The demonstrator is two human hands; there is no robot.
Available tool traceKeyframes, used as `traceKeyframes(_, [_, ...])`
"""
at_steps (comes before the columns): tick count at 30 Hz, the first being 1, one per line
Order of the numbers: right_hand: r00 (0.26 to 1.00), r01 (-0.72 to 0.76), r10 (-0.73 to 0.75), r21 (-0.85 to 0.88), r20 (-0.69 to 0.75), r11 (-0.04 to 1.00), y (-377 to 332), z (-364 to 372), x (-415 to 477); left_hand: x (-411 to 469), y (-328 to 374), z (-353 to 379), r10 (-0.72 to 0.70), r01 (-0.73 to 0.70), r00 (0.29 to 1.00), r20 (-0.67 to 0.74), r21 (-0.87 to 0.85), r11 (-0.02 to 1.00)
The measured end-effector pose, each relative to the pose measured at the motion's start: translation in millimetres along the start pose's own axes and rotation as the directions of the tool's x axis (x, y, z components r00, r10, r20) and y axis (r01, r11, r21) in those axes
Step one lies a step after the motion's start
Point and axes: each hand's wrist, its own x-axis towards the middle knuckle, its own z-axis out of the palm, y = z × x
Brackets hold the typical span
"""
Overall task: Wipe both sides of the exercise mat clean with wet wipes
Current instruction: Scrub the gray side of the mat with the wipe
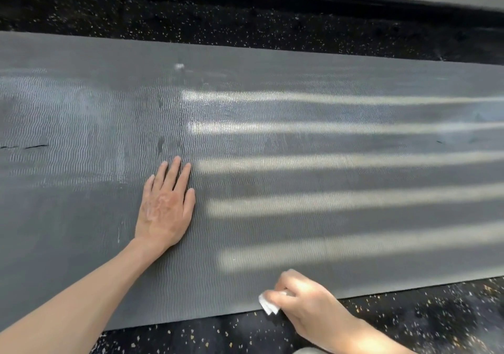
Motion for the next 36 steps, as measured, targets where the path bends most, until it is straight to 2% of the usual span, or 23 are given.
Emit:
traceKeyframes(4, [0.978,-0.102,0.1,0.0,-0.181,0.995,14,-18,28,0,-1,1,0.004,-0.004,1.0,0.006,-0.004,1.0])
traceKeyframes(6, [0.977,-0.141,0.145,0.039,-0.156,0.989,6,-7,16,0,-1,0,0.008,-0.007,1.0,0.015,-0.011,1.0])
traceKeyframes(8, [0.99,-0.087,0.09,0.039,-0.105,0.995,-5,4,-2,2,-1,-2,0.011,-0.01,1.0,0.021,-0.012,1.0])
traceKeyframes(11, [0.994,-0.029,0.028,-0.012,-0.108,0.999,8,-4,4,3,1,-4,0.018,-0.018,1.0,0.011,-0.002,1.0])
traceKeyframes(15, [0.974,-0.135,0.128,-0.025,-0.186,0.991,14,-11,21,6,4,-8,0.052,-0.052,0.998,-0.017,-0.002,0.999])
traceKeyframes(17, [0.986,-0.073,0.07,-0.015,-0.154,0.997,6,-5,8,13,4,-14,0.089,-0.089,0.996,-0.001,0.006,0.996])
traceKeyframes(19, [0.992,-0.006,-0.009,-0.119,-0.123,0.993,14,-7,13,28,4,-17,0.1,-0.1,0.995,0.01,0.001,0.995])
traceKeyframes(20, [0.99,-0.002,-0.013,-0.107,-0.142,0.994,23,-8,24,36,6,-17,0.106,-0.106,0.994,0.019,0.001,0.994])
traceKeyframes(22, [0.966,-0.094,0.052,-0.152,-0.255,0.984,32,-19,57,51,13,-18,0.129,-0.129,0.991,0.027,0.019,0.991])
traceKeyframes(23, [0.949,-0.135,0.095,-0.115,-0.3,0.984,34,-21,68,60,18,-19,0.144,-0.145,0.989,0.024,0.024,0.989])
traceKeyframes(25, [0.951,-0.174,0.156,-0.045,-0.266,0.984,33,-19,71,77,28,-23,0.163,-0.163,0.987,0.016,0.017,0.986])
traceKeyframes(27, [0.967,-0.127,0.121,-0.012,-0.226,0.992,28,-15,59,94,35,-26,0.177,-0.177,0.984,0.003,0.02,0.984])
traceKeyframes(29, [0.977,-0.064,0.052,-0.049,-0.205,0.997,36,-20,71,112,39,-24,0.232,-0.23,0.972,-0.031,0.051,0.972])
traceKeyframes(31, [0.955,-0.081,0.059,-0.067,-0.29,0.994,55,-33,107,128,47,-18,0.264,-0.262,0.964,-0.029,0.06,0.963])
traceKeyframes(34, [0.902,-0.204,0.169,-0.047,-0.399,0.978,65,-41,130,146,61,-12,0.227,-0.228,0.974,0.016,0.009,0.974])
traceKeyframes(36, [0.931,-0.112,0.106,0.003,-0.35,0.994,51,-34,108,153,68,-8,0.211,-0.211,0.977,0.018,0.006,0.977])
